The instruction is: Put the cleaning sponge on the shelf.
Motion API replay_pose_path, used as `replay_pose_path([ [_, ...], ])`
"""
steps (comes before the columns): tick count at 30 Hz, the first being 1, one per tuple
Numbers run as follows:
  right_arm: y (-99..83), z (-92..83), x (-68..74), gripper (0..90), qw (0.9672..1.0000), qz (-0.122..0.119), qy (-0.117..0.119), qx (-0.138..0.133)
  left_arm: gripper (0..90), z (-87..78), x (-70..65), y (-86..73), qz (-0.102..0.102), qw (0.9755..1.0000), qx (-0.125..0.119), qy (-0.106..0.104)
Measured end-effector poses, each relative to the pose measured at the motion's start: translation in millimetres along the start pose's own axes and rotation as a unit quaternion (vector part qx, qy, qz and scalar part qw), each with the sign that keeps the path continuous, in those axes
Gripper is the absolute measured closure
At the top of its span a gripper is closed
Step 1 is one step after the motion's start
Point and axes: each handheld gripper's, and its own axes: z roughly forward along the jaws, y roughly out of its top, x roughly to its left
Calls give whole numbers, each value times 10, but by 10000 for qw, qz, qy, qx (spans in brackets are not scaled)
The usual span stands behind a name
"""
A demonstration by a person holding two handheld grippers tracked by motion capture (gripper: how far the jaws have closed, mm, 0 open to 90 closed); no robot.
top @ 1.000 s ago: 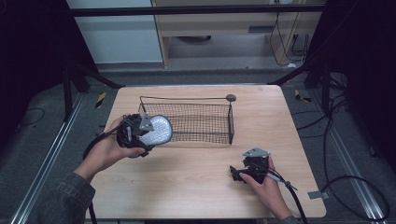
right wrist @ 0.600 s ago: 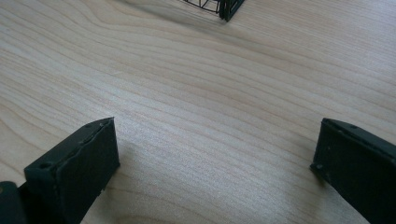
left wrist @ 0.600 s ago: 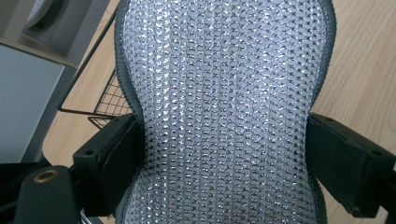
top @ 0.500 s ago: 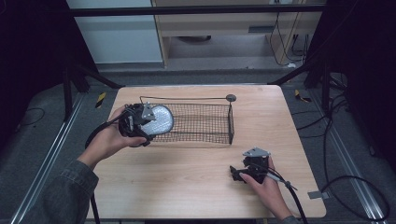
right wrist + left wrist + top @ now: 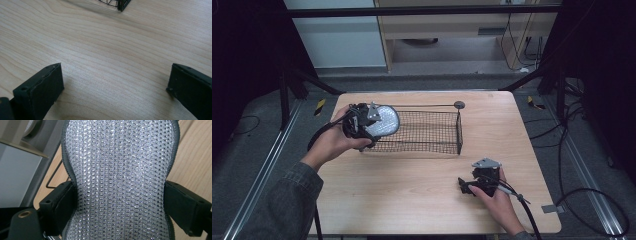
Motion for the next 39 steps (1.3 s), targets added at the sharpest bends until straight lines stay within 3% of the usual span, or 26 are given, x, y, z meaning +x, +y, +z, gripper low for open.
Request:
replay_pose_path([
  [3, 0, -1, -1, 4, 10000, -6, 0, 4, 133, 27, 16, 29, 76, 9999, 19, 105],
  [27, 2, 1, -3, 4, 10000, -12, 5, 3, 134, 226, 119, 204, 243, 9997, 20, 35],
  [39, 2, 0, -2, 4, 10000, -7, 9, 7, 134, 300, 117, 277, 448, 9990, 40, 52],
])
